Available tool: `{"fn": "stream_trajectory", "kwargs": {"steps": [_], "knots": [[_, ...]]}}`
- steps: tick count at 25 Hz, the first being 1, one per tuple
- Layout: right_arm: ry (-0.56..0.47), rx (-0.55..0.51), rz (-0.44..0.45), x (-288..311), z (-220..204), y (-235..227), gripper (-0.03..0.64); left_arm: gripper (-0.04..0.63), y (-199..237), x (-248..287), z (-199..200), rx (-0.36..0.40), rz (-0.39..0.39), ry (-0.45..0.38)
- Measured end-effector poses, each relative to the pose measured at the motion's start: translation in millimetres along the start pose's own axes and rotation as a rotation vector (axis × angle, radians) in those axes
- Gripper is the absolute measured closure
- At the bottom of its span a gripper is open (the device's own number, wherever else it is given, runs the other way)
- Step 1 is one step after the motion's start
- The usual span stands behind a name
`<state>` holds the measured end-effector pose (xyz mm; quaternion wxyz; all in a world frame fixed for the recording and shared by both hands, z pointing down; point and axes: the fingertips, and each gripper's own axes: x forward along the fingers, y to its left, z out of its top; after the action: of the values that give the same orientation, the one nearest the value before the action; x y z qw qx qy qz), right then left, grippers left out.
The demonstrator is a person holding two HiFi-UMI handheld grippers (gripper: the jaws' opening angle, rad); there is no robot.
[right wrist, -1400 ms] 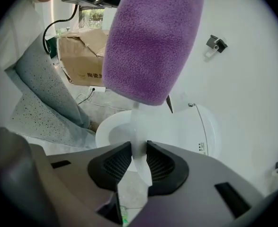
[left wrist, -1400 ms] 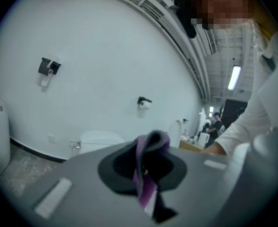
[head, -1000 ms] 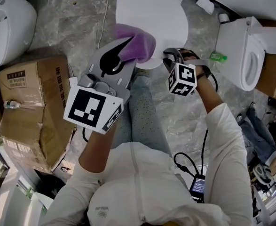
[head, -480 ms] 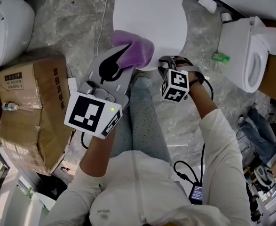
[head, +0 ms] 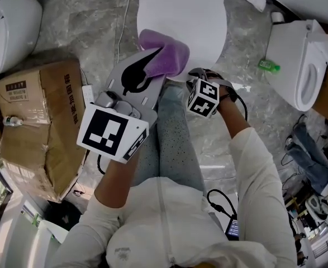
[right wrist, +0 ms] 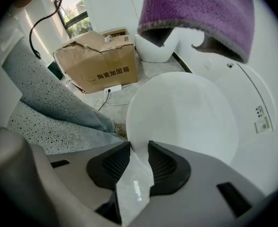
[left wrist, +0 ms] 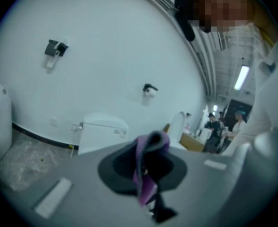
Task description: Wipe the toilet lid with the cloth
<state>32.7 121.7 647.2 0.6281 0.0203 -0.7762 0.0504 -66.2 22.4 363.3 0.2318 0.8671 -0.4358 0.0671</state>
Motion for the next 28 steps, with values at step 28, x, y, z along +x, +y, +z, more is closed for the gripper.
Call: {"fn": "stream_trajectory", "kwargs": {"steps": [28], "knots": [[-0.052, 0.730, -0.015, 86, -18, -10, 0.586, 0.575, 26, 64, -70, -0.009, -0.070, 0.170]]}}
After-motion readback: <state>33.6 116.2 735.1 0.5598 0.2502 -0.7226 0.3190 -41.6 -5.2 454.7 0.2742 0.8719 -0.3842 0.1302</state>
